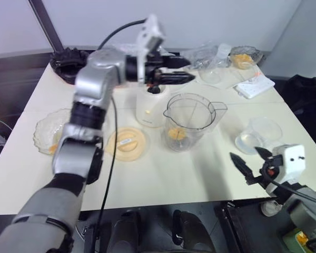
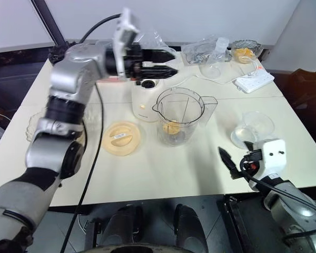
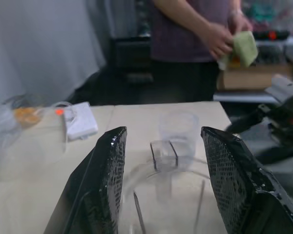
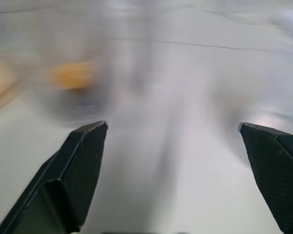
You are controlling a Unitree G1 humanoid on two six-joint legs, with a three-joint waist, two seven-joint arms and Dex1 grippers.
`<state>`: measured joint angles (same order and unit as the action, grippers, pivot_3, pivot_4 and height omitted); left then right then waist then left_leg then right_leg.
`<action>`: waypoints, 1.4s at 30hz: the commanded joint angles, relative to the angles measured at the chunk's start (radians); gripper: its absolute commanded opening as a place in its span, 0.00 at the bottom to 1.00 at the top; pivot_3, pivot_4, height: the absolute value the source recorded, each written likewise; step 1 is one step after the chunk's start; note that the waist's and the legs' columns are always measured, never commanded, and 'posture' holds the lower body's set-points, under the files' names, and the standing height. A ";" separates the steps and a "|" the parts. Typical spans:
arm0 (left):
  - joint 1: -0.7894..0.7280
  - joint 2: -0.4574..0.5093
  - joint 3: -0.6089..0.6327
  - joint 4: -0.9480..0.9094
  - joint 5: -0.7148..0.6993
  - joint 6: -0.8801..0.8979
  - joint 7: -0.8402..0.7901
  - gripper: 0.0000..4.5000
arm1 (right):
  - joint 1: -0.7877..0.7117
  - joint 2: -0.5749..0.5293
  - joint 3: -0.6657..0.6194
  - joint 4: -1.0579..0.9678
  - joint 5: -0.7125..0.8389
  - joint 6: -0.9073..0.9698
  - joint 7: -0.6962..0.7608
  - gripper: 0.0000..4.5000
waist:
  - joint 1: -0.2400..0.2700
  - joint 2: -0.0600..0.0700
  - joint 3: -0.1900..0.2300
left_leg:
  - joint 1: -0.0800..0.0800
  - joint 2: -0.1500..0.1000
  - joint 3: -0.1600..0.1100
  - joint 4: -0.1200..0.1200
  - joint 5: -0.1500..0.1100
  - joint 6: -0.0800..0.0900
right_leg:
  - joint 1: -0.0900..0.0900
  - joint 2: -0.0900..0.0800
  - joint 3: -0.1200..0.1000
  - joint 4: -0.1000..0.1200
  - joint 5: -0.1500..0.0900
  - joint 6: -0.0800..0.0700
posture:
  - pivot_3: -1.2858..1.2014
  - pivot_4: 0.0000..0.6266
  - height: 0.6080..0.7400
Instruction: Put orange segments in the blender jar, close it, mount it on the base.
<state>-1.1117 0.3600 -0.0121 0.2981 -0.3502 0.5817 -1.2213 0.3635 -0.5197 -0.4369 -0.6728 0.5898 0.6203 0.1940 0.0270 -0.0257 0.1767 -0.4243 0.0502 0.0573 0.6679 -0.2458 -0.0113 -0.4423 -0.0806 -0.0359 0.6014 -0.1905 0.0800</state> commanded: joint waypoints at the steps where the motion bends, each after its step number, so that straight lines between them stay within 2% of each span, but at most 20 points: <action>1: 0.108 0.090 0.044 -0.286 -0.105 0.124 0.017 0.56 | 0.022 0.060 -0.040 0.014 -0.107 -0.074 -0.073 1.00 | -0.001 0.000 0.000 | 0.000 0.000 0.000 0.000 0.000 0.000 | 0.000 0.000 0.000 0.000 0.000 0.000 | 0.52 0.24 1.00; 6: 0.310 0.198 0.076 -0.547 -0.206 0.253 0.070 0.56 | 0.054 0.158 -0.073 0.107 -0.202 -0.141 -0.143 1.00 | 0.010 0.002 -0.001 | 0.001 0.000 -0.001 0.000 0.001 -0.001 | 0.001 0.000 0.000 0.001 0.000 0.000 | 0.52 0.24 1.00; 8: 0.366 0.224 0.088 -0.614 -0.241 0.288 0.101 0.56 | 0.045 0.163 -0.079 0.167 -0.236 -0.171 -0.139 1.00 | 0.012 0.004 -0.002 | 0.002 0.000 -0.001 0.000 0.001 -0.001 | 0.001 0.000 0.000 0.001 0.000 0.000 | 0.52 0.24 1.00; 11: 0.429 0.248 0.097 -0.686 -0.290 0.326 0.142 0.56 | -0.050 0.126 -0.074 0.330 -0.274 -0.234 -0.113 1.00 | 0.008 0.004 -0.002 | 0.002 0.000 -0.001 0.001 0.001 -0.001 | 0.002 0.000 0.000 0.001 0.000 0.000 | 0.52 0.24 1.00; 18: 0.496 0.282 0.099 -0.755 -0.355 0.352 0.212 0.56 | -0.246 0.063 -0.047 0.660 -0.368 -0.369 -0.089 1.00 | -0.020 0.006 -0.002 | 0.014 -0.001 -0.001 0.000 0.001 -0.001 | 0.012 0.001 0.003 0.000 -0.002 0.002 | 0.52 0.24 1.00; 25: 0.503 0.300 0.087 -0.761 -0.387 0.350 0.257 0.56 | -0.426 0.007 -0.038 0.925 -0.401 -0.480 -0.054 1.00 | -0.040 0.006 -0.001 | 0.015 -0.001 -0.001 -0.001 0.001 -0.001 | 0.012 0.001 0.004 0.000 -0.001 0.002 | 0.52 0.24 1.00; 31: 0.504 0.322 0.078 -0.760 -0.406 0.345 0.271 0.56 | -0.481 -0.005 -0.039 0.988 -0.399 -0.511 -0.027 1.00 | -0.041 0.006 -0.001 | 0.015 -0.002 -0.001 -0.002 0.001 -0.001 | 0.012 0.002 0.004 0.000 -0.001 0.001 | 0.52 0.24 1.00; 42: 0.502 0.325 0.060 -0.754 -0.409 0.332 0.301 0.56 | -0.474 0.009 -0.029 0.953 -0.393 -0.498 -0.012 1.00 | -0.042 0.006 -0.001 | 0.015 -0.002 0.000 -0.002 0.001 -0.001 | 0.012 0.002 0.005 0.000 -0.002 0.002 | 0.52 0.24 1.00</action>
<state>-0.6010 0.6763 0.0489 -0.4353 -0.7537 0.9311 -0.9262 -0.1066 -0.4998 -0.4667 0.3273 0.1896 0.1263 0.1756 -0.0150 -0.0194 0.1755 -0.4090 0.0485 0.0575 0.6663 -0.2450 -0.0128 -0.4300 -0.0791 -0.0307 0.6013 -0.1922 0.0821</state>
